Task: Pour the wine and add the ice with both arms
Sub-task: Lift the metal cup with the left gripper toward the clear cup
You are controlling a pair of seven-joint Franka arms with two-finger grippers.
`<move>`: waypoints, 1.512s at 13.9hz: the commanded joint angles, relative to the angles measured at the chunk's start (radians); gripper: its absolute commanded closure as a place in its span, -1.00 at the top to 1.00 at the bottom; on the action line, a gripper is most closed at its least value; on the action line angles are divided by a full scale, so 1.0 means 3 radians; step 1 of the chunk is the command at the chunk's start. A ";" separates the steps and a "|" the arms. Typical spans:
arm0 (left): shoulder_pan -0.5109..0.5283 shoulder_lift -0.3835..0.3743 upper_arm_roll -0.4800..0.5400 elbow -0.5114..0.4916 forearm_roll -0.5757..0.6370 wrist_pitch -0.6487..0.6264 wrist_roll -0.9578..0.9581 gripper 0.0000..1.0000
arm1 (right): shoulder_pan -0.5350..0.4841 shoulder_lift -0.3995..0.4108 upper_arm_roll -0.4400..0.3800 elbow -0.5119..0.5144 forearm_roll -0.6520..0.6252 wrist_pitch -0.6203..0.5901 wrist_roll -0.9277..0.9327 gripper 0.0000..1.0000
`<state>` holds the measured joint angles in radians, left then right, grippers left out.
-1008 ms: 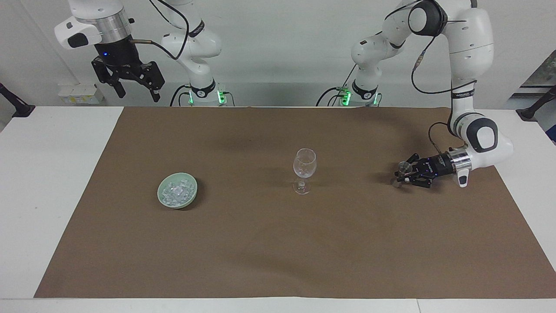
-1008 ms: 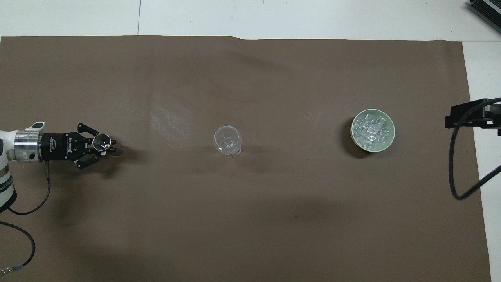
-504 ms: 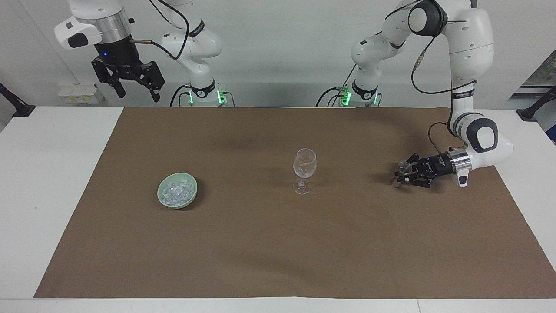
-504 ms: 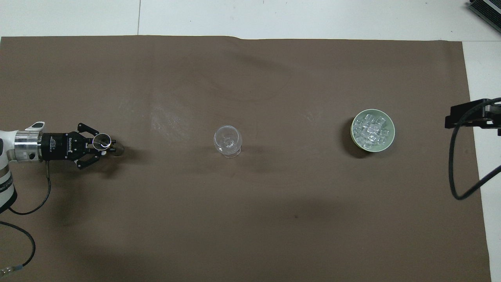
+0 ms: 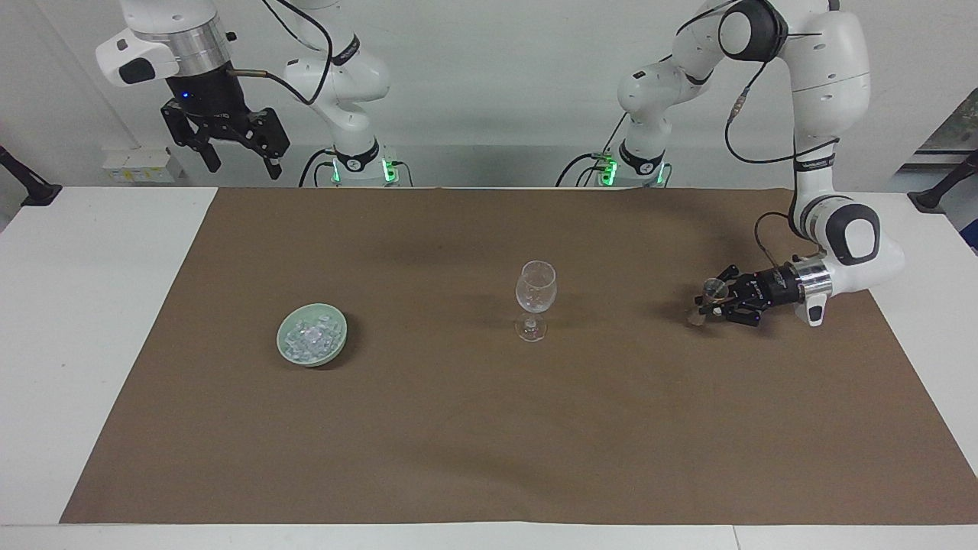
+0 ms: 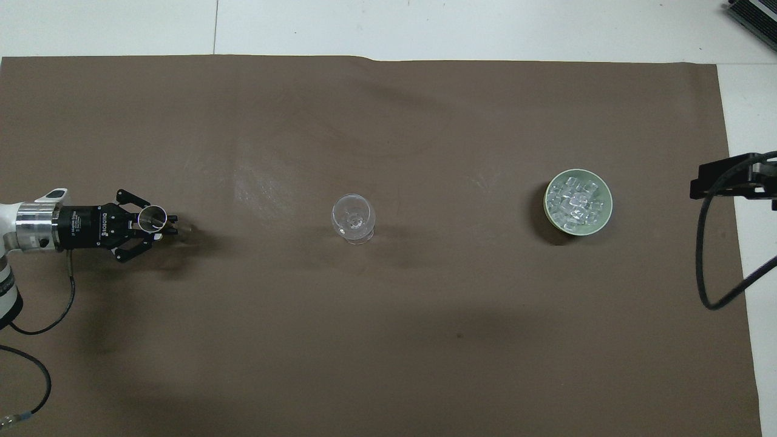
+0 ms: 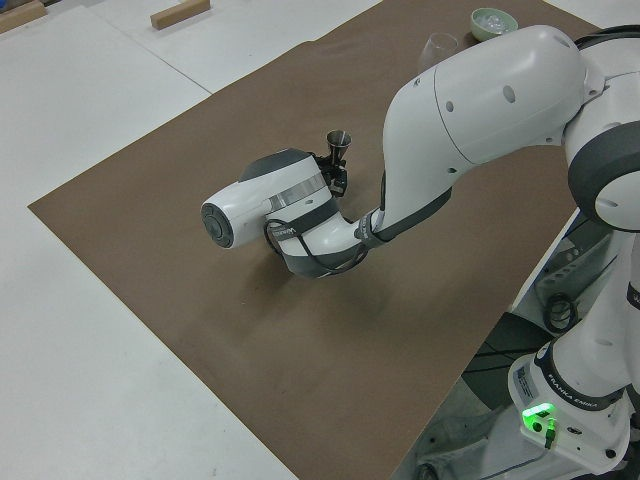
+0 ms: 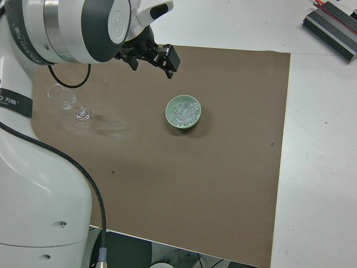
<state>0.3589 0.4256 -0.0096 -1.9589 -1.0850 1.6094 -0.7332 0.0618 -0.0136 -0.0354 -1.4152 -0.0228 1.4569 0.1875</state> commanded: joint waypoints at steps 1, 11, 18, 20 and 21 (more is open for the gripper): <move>0.0036 -0.0105 0.0022 -0.0067 -0.0095 -0.0149 -0.0067 -1.00 | -0.0037 -0.0016 0.0006 -0.0038 0.0091 0.0052 -0.0042 1.00; -0.0138 -0.0656 -0.0285 0.0021 -0.0085 0.0142 -0.1017 -1.00 | -0.0037 -0.0016 0.0006 -0.0038 0.0091 0.0052 -0.0042 1.00; -0.0143 -0.0994 -0.0566 -0.0061 -0.0070 0.0281 -0.1294 -1.00 | -0.0037 -0.0016 0.0006 -0.0038 0.0091 0.0057 -0.0042 1.00; -0.0143 -0.1050 -0.0663 -0.0071 -0.0075 0.0311 -0.1304 -1.00 | -0.0037 -0.0016 0.0006 -0.0038 0.0091 0.0052 -0.0042 1.00; -0.0143 -0.1086 -0.0689 -0.0112 -0.0075 0.0377 -0.1314 -1.00 | -0.0037 -0.0016 0.0006 -0.0038 0.0091 0.0052 -0.0042 1.00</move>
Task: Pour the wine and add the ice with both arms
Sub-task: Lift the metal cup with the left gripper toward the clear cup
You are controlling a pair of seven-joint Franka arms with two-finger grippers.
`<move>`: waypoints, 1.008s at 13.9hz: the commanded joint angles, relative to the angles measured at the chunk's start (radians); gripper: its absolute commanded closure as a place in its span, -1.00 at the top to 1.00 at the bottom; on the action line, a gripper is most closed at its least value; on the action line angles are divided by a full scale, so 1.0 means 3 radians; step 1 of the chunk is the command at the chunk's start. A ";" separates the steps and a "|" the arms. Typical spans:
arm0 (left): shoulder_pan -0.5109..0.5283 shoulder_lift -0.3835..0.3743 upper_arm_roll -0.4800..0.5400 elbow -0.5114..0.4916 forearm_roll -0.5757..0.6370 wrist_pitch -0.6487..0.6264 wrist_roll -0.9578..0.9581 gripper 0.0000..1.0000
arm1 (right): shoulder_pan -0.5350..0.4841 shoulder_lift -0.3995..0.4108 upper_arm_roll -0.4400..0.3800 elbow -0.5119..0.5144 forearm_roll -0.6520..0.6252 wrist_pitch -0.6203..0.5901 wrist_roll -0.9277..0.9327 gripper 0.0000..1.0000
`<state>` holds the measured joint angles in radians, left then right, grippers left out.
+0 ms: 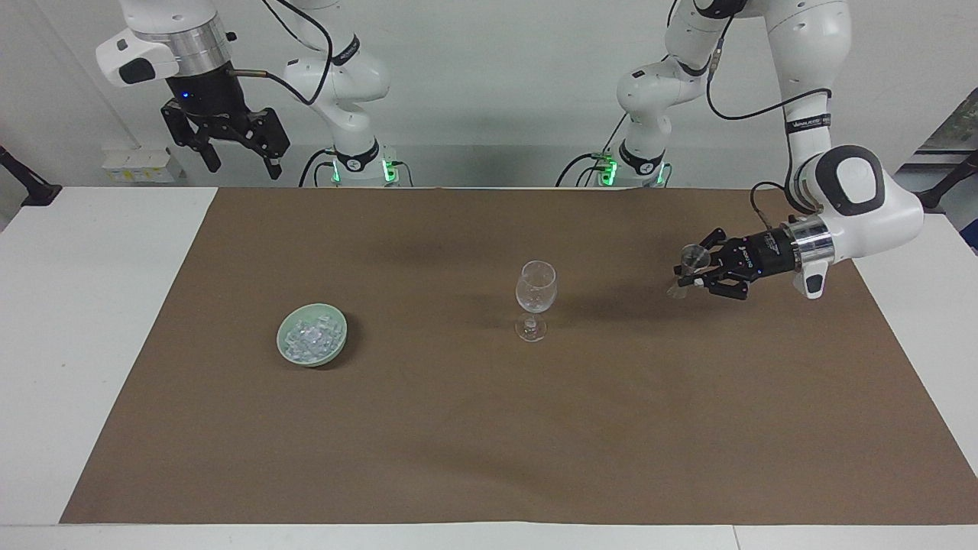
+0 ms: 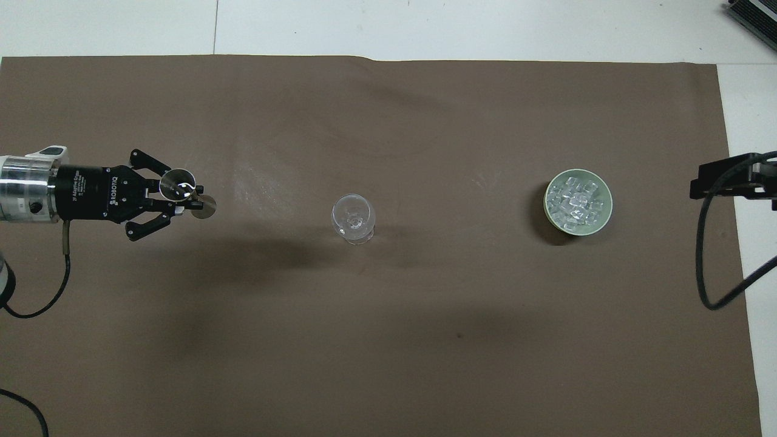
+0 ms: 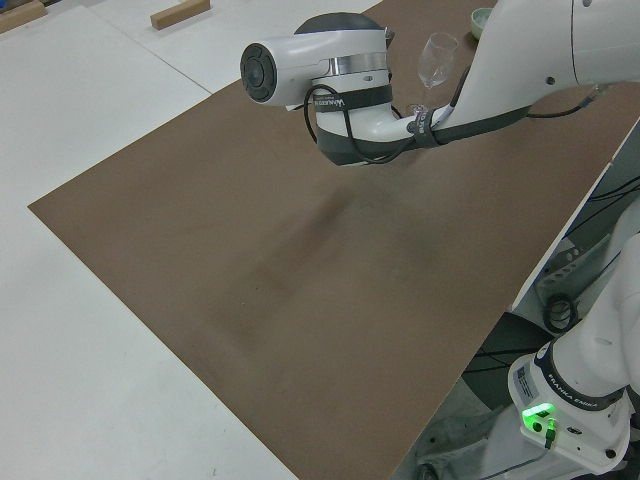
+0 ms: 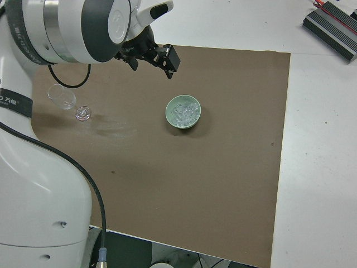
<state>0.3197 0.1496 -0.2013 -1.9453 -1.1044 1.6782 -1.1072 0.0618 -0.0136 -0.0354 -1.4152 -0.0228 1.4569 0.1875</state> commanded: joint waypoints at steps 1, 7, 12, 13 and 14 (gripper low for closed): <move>-0.0012 -0.0217 -0.0096 -0.0208 -0.0011 0.0199 -0.0078 -1.00 | -0.0037 -0.0016 0.0006 -0.0038 0.0091 0.0052 -0.0042 1.00; -0.0012 -0.0366 -0.0372 -0.0367 -0.0036 0.0551 -0.0287 -1.00 | -0.0037 -0.0016 0.0006 -0.0038 0.0091 0.0047 -0.0037 1.00; -0.0012 -0.0401 -0.0607 -0.0413 -0.0051 0.0874 -0.0553 -1.00 | -0.0037 -0.0016 0.0006 -0.0038 0.0091 0.0052 -0.0042 1.00; -0.0012 -0.0406 -0.0612 -0.0413 -0.0057 0.0874 -0.0579 -1.00 | -0.0037 -0.0016 0.0006 -0.0038 0.0091 0.0052 -0.0037 1.00; -0.0017 -0.0427 -0.0628 -0.0423 -0.0057 0.0889 -0.0624 -1.00 | -0.0037 -0.0016 0.0006 -0.0038 0.0091 0.0052 -0.0042 1.00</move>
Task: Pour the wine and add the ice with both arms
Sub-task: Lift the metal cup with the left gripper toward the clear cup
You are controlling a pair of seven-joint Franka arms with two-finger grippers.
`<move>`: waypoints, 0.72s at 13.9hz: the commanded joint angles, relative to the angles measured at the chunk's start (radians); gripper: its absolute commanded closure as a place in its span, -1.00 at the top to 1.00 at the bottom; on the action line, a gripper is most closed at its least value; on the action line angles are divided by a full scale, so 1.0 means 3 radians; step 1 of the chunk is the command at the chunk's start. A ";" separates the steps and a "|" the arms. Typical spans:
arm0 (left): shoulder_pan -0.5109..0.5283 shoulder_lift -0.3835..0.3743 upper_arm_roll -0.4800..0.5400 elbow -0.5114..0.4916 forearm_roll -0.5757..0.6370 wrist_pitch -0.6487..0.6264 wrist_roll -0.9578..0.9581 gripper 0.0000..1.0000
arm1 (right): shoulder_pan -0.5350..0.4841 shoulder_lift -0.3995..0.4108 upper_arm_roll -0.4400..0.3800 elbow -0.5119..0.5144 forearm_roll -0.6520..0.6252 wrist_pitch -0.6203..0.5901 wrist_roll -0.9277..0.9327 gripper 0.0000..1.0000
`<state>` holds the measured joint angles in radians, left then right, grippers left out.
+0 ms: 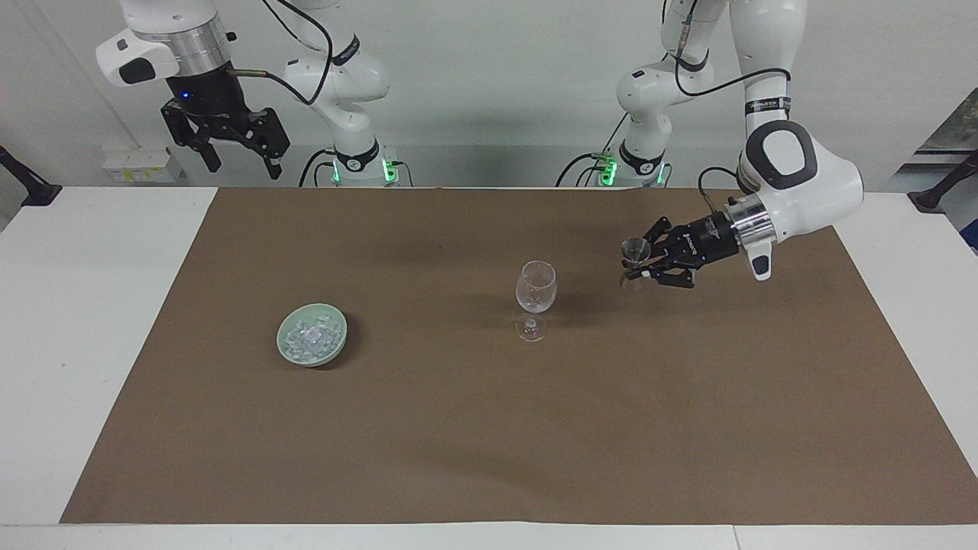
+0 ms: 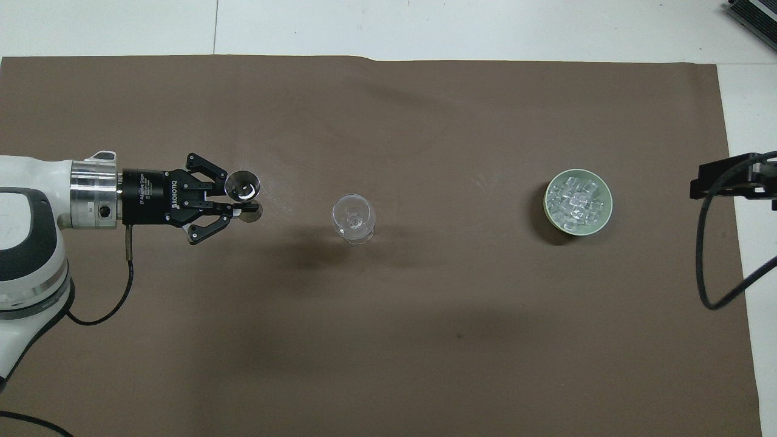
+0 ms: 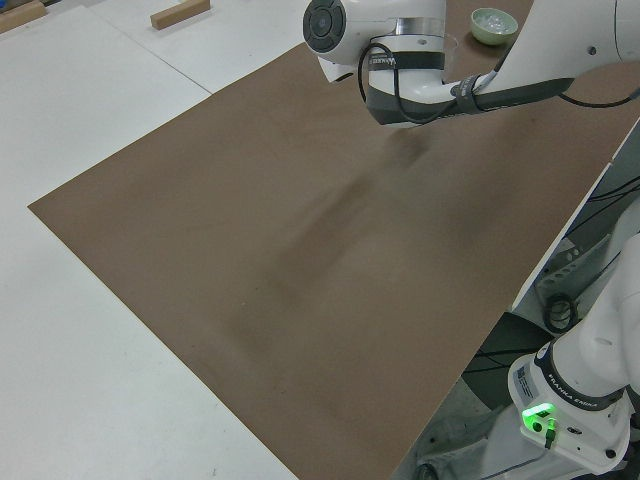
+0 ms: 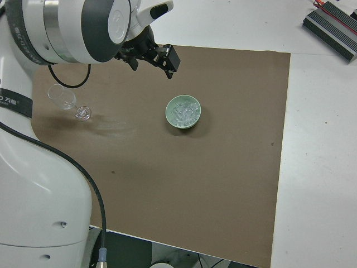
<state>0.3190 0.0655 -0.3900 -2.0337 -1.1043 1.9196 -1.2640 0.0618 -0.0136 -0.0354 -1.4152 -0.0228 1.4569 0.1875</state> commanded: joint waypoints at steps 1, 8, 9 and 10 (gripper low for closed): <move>-0.0015 -0.0182 -0.0069 -0.0149 -0.0057 0.0131 -0.0133 -1.00 | -0.0037 -0.0016 0.0006 -0.0038 0.0091 0.0052 -0.0042 1.00; -0.0015 -0.0377 -0.0382 -0.0201 -0.0057 0.0422 -0.0470 -1.00 | -0.0042 -0.0031 0.0006 -0.0074 0.0091 0.0052 -0.0068 1.00; -0.0015 -0.0377 -0.0468 -0.0201 -0.0057 0.0509 -0.0536 -1.00 | -0.0042 -0.0037 0.0006 -0.0089 0.0091 0.0052 -0.0053 1.00; -0.0015 -0.0377 -0.0489 -0.0201 -0.0052 0.0555 -0.0557 -1.00 | -0.0042 -0.0047 0.0006 -0.0094 0.0091 0.0052 -0.0052 1.00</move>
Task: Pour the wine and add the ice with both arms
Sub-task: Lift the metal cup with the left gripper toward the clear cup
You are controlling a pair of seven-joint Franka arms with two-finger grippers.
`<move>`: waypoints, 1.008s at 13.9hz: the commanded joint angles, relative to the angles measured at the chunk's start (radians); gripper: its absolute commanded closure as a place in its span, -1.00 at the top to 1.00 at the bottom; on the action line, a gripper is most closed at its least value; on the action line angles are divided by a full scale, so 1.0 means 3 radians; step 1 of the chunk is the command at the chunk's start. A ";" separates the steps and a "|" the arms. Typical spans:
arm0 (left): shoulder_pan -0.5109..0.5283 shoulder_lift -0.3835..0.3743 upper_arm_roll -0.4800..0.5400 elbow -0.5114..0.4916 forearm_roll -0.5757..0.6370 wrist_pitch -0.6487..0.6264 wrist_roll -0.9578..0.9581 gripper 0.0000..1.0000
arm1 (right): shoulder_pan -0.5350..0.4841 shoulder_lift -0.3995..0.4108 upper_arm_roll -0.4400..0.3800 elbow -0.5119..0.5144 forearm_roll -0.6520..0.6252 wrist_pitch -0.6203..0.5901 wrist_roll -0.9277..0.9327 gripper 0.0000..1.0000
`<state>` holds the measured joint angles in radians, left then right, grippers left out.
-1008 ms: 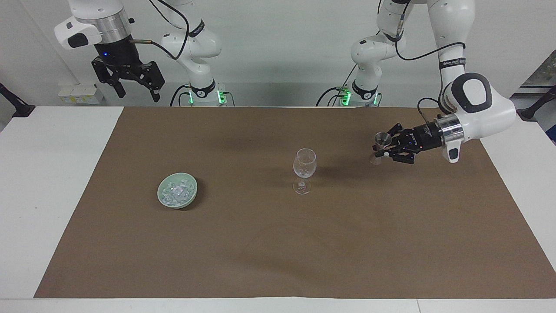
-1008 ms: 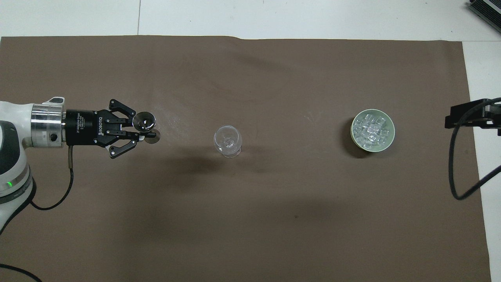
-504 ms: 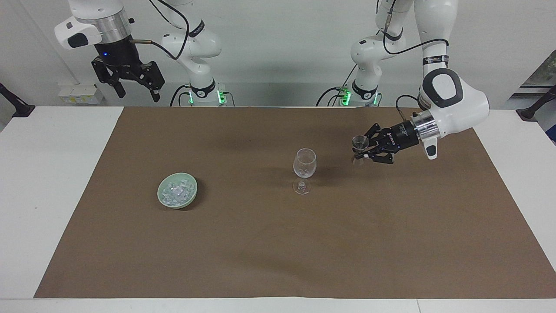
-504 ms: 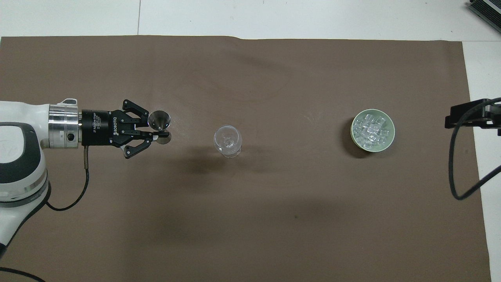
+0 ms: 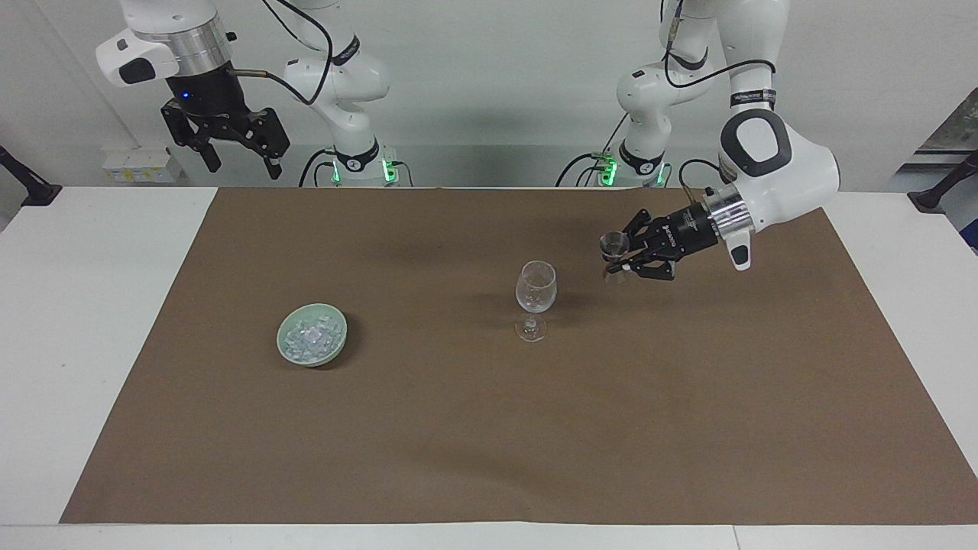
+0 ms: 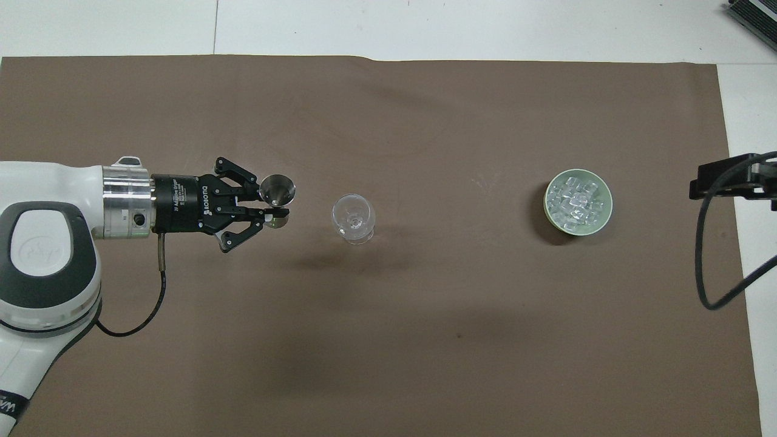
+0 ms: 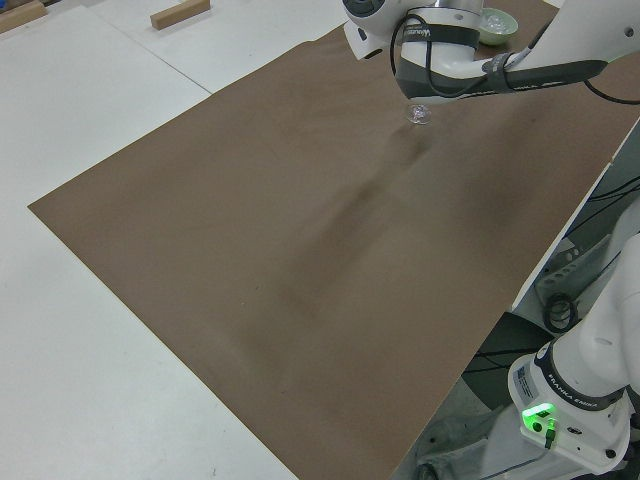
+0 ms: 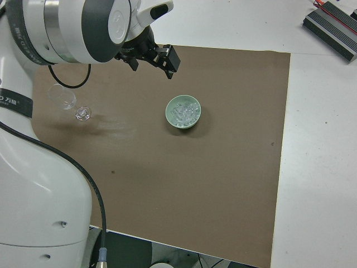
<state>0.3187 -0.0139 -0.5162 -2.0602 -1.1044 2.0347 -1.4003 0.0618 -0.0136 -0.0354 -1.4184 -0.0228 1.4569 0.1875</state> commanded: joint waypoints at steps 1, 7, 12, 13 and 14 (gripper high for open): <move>-0.0014 -0.0122 -0.0084 -0.0112 -0.0051 0.0172 -0.0118 -1.00 | -0.0042 -0.0052 0.0005 -0.0099 0.0091 0.0052 -0.0052 1.00; -0.0014 -0.0127 -0.0217 -0.0092 -0.0005 0.0345 -0.0292 -1.00 | -0.0037 -0.0088 0.0010 -0.0145 0.0096 0.0047 -0.0068 1.00; -0.0019 -0.0132 -0.0304 -0.0092 0.0270 0.0443 -0.0405 -1.00 | -0.0037 -0.0124 0.0010 -0.0211 0.0097 0.0047 -0.0068 1.00; -0.0019 -0.0132 -0.0304 -0.0092 0.0326 0.0433 -0.0415 -1.00 | -0.0037 -0.0124 0.0011 -0.0212 0.0097 0.0047 -0.0063 1.00; -0.0014 -0.0132 -0.0304 -0.0092 0.0378 0.0433 -0.0435 -1.00 | -0.0032 -0.0124 0.0011 -0.0212 0.0097 0.0047 -0.0052 1.00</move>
<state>0.3186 -0.0187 -0.6098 -2.0635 -1.0206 2.1471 -1.4987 0.0618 -0.0229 -0.0353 -1.4450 -0.0228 1.4569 0.1875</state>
